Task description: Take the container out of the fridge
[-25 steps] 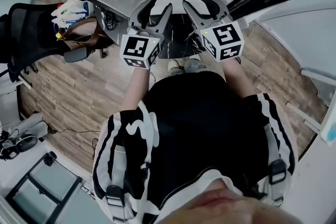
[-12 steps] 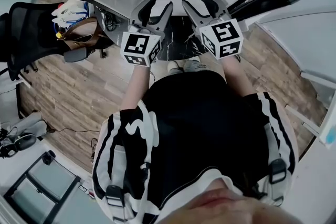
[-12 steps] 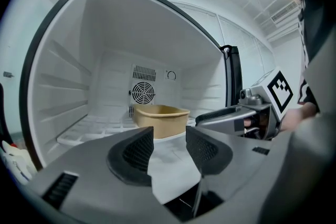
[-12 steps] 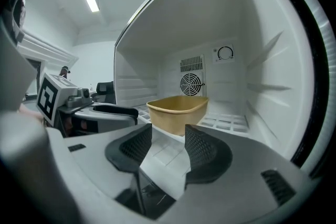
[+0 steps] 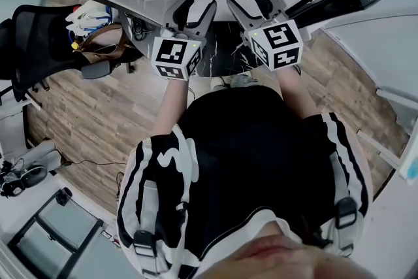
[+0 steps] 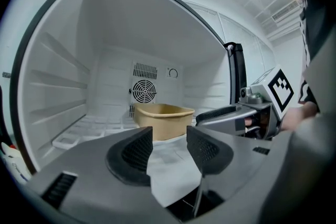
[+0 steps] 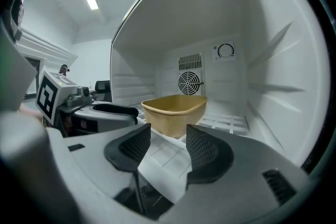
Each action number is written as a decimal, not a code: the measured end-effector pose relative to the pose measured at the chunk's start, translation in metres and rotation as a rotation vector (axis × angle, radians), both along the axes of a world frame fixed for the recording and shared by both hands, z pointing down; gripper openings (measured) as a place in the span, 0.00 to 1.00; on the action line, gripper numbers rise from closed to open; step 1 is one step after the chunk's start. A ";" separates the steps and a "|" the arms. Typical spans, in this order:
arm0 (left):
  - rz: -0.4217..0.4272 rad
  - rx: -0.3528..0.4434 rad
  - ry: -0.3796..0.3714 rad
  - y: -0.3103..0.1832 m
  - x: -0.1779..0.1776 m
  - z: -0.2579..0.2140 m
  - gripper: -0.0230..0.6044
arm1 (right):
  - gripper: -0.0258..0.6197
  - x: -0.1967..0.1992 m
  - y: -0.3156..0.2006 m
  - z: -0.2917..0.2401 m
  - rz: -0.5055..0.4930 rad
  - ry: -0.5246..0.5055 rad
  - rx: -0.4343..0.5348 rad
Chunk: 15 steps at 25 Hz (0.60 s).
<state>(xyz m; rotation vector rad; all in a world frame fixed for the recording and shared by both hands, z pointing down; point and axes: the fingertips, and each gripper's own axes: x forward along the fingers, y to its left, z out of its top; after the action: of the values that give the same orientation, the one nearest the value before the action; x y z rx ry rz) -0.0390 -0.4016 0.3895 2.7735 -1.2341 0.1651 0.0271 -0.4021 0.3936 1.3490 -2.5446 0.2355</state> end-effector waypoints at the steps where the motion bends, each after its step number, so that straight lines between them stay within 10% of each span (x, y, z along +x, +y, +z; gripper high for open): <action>1: -0.001 -0.002 -0.002 -0.001 0.000 0.001 0.34 | 0.35 0.001 -0.001 0.000 0.002 0.001 0.000; 15: 0.018 -0.018 -0.021 -0.016 0.005 0.005 0.39 | 0.37 0.001 -0.014 0.001 0.003 0.016 -0.012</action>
<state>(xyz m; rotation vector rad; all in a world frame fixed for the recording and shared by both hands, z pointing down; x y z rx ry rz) -0.0341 -0.4175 0.3943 2.7749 -1.2071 0.2065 0.0282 -0.4164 0.3946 1.3449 -2.5245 0.2391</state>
